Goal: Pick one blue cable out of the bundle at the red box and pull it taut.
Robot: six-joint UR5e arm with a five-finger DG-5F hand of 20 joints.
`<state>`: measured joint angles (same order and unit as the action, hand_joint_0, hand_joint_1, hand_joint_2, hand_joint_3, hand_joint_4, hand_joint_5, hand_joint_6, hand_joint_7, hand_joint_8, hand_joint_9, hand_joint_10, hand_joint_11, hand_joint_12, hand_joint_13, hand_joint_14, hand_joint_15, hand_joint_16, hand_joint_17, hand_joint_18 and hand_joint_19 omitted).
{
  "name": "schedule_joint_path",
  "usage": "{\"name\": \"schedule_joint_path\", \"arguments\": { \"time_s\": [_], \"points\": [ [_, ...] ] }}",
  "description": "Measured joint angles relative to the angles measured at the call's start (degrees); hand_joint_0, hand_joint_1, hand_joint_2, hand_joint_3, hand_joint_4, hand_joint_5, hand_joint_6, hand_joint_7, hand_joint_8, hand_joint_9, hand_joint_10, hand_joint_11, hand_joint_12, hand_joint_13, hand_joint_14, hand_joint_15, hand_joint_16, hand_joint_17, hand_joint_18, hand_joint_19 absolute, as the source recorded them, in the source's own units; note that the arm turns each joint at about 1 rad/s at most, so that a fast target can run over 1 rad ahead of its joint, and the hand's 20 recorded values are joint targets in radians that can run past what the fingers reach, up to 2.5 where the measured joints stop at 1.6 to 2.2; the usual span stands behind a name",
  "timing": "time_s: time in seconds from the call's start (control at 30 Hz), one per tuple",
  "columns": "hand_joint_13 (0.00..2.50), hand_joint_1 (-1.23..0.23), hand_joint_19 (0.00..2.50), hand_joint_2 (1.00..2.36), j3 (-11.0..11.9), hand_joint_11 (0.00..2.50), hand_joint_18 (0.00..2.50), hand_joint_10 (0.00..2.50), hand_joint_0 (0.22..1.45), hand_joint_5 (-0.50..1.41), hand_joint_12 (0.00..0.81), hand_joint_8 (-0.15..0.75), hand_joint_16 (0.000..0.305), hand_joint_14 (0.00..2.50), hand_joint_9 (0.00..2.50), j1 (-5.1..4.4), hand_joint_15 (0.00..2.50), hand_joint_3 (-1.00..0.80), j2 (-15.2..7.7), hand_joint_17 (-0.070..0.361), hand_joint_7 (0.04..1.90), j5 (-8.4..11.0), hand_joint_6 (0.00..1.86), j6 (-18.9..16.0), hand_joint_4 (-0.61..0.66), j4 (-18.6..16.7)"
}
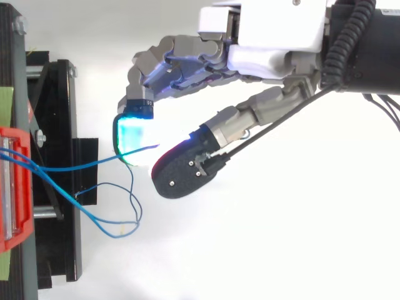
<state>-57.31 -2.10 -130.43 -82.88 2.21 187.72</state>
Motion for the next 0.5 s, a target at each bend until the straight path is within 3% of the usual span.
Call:
{"name": "schedule_joint_path", "arguments": {
  "time_s": [0.2,0.5],
  "points": [
    [0.07,-0.68,0.13,1.0,0.0,0.18,0.15,0.01,0.57,-0.13,0.359,0.246,0.056,0.0,0.52,-0.01,0.0,-0.5,0.0,0.125,0.99,0.0,0.82,-0.02,-0.01,0.02],
    [0.15,-0.76,0.12,1.02,0.01,0.19,0.24,0.0,0.61,-0.12,0.357,0.264,0.055,0.0,0.59,-0.01,0.0,-0.27,0.0,0.123,1.06,0.01,0.84,-0.01,-0.03,-0.03]
  ]
}}
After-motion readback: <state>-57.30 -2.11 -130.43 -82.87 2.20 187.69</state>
